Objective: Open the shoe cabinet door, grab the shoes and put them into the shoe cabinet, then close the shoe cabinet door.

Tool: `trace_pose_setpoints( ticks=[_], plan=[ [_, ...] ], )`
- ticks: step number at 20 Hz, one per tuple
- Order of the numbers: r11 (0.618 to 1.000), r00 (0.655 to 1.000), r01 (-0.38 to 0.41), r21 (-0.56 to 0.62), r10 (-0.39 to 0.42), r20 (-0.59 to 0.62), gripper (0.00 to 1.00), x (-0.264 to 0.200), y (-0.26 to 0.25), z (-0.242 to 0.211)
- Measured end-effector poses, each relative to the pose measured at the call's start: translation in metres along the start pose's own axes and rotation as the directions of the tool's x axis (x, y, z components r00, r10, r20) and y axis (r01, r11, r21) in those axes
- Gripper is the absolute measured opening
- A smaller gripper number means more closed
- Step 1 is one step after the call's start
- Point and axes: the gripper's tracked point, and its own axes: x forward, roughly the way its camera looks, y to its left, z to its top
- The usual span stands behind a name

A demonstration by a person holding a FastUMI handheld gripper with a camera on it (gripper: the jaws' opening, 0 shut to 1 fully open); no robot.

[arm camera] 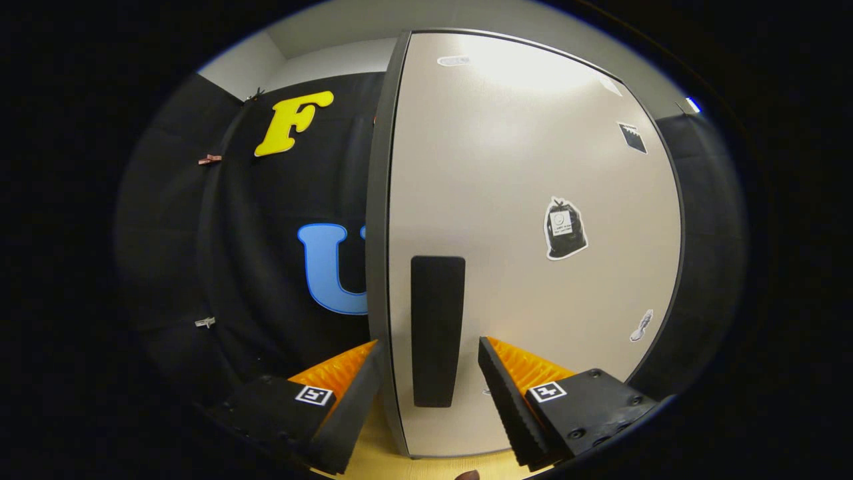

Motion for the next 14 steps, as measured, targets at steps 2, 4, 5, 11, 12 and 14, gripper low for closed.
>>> trace_pose_setpoints(
  ticks=[2,4,5,11,12,14],
  plan=[
    [1.0,0.999,0.03,0.004,-0.03,0.021,0.79,0.002,-0.006,0.002],
    [0.999,0.999,0.035,0.007,-0.036,0.034,0.58,0.004,-0.008,0.002],
    [0.999,0.999,0.027,0.019,-0.028,0.03,0.57,0.001,-0.002,0.002],
    [0.999,1.0,0.012,0.032,-0.012,0.008,0.25,0.0,-0.003,0.002],
    [1.0,1.0,0.004,0.029,-0.004,0.002,0.19,-0.003,-0.003,0.002],
    [1.0,1.0,-0.008,0.028,0.008,0.007,0.19,-0.01,-0.003,0.002]
  ],
)
